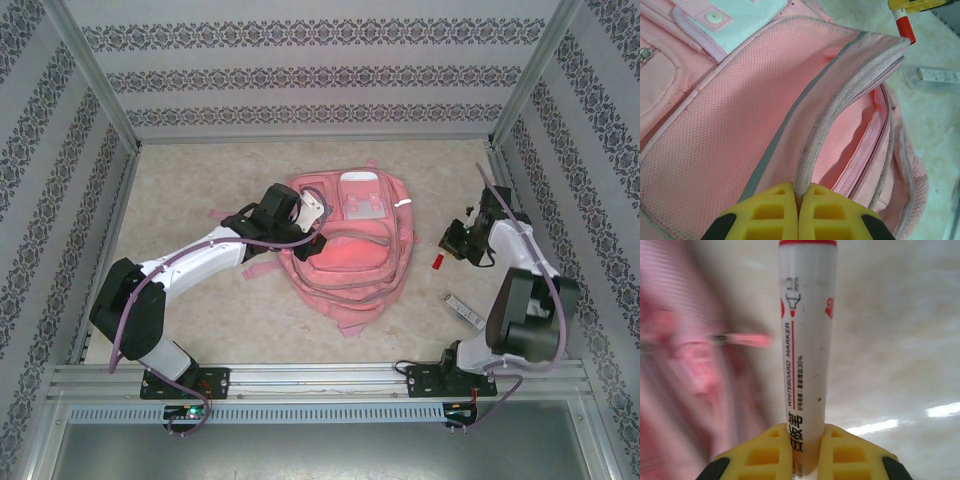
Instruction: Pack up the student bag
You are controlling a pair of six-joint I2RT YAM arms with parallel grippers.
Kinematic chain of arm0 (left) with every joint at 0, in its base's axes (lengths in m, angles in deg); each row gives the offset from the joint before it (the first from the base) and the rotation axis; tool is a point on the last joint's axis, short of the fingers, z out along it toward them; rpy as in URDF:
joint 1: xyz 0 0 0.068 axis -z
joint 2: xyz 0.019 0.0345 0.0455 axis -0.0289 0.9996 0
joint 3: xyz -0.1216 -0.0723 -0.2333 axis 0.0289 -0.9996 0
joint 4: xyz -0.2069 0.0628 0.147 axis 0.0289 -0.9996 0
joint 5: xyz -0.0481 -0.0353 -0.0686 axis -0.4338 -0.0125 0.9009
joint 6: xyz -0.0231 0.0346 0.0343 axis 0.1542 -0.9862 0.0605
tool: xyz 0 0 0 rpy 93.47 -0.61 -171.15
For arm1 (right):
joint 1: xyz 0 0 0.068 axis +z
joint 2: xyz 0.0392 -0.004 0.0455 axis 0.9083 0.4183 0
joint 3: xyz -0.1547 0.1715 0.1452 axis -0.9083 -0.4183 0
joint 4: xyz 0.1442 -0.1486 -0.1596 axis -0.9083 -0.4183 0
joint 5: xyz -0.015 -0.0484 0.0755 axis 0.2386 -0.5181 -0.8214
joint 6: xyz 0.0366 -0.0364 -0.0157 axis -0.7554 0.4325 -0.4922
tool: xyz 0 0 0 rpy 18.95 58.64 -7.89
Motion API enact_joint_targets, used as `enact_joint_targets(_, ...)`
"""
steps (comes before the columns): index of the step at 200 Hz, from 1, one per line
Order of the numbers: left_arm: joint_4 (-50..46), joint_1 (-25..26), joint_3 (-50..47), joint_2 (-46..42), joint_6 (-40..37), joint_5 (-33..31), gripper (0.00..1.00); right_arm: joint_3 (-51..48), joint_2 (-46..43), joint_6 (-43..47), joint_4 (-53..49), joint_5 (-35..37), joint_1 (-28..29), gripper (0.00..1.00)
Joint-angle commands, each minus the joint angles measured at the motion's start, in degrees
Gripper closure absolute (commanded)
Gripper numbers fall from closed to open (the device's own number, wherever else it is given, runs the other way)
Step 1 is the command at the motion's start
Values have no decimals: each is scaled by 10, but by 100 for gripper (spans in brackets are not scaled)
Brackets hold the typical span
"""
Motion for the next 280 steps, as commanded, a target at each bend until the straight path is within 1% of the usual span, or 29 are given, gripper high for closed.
enact_joint_targets(1,70,-8,24,3,91,19,100,-35,-59,-126,34,-137,33,93)
enact_joint_targets(19,83,-8,34,12,133,15,100,-64,-129,-216,52,-130,86,91)
enact_joint_targets(31,88,-8,45,22,161,14,100,-84,-178,-274,64,-111,125,94)
enact_joint_targets(42,95,-8,53,28,182,14,100,-106,-226,-347,82,-82,160,94)
enact_joint_targets(57,103,-8,60,36,213,6,100,-145,-290,-442,111,-31,213,98)
enact_joint_targets(71,108,-8,66,42,238,1,100,-170,-329,-515,131,16,265,99)
enact_joint_targets(93,121,-7,74,52,267,14,100,-197,-336,-595,189,65,338,99)
enact_joint_targets(105,124,-7,78,54,280,23,100,-203,-315,-622,227,90,373,99)
enact_joint_targets(120,128,-6,79,51,292,31,100,-204,-275,-656,278,111,399,98)
enact_joint_targets(139,130,-2,79,42,295,33,100,-199,-221,-711,364,127,421,98)
enact_joint_targets(148,127,2,79,36,288,32,100,-192,-191,-730,406,119,424,98)
enact_joint_targets(159,122,5,79,27,272,32,100,-175,-161,-742,430,109,426,98)
enact_joint_targets(172,120,7,77,15,258,27,100,-159,-135,-746,442,111,426,96)
enact_joint_targets(202,155,10,59,-13,225,18,100,-143,-81,-754,428,148,429,91)
enact_joint_targets(209,165,12,58,-17,213,25,100,-142,-70,-759,431,162,432,87)
enact_joint_targets(214,172,13,58,-18,202,31,100,-140,-61,-763,439,168,432,81)
enact_joint_targets(218,176,15,59,-20,198,35,100,-136,-52,-765,448,169,432,75)
enact_joint_targets(225,182,17,60,-23,193,39,100,-128,-36,-766,463,160,431,61)
enact_joint_targets(230,186,17,60,-24,191,40,100,-121,-27,-767,473,149,428,56)
enact_joint_targets(240,193,18,57,-27,190,38,100,-108,-15,-764,488,126,425,52)
enact_joint_targets(249,194,17,54,-30,187,32,100,-95,-16,-757,481,113,424,49)
enact_joint_targets(264,190,17,49,-31,176,23,100,-77,-33,-743,429,105,427,46)
enact_joint_targets(280,191,17,48,-30,166,22,100,-84,-68,-737,378,113,431,45)
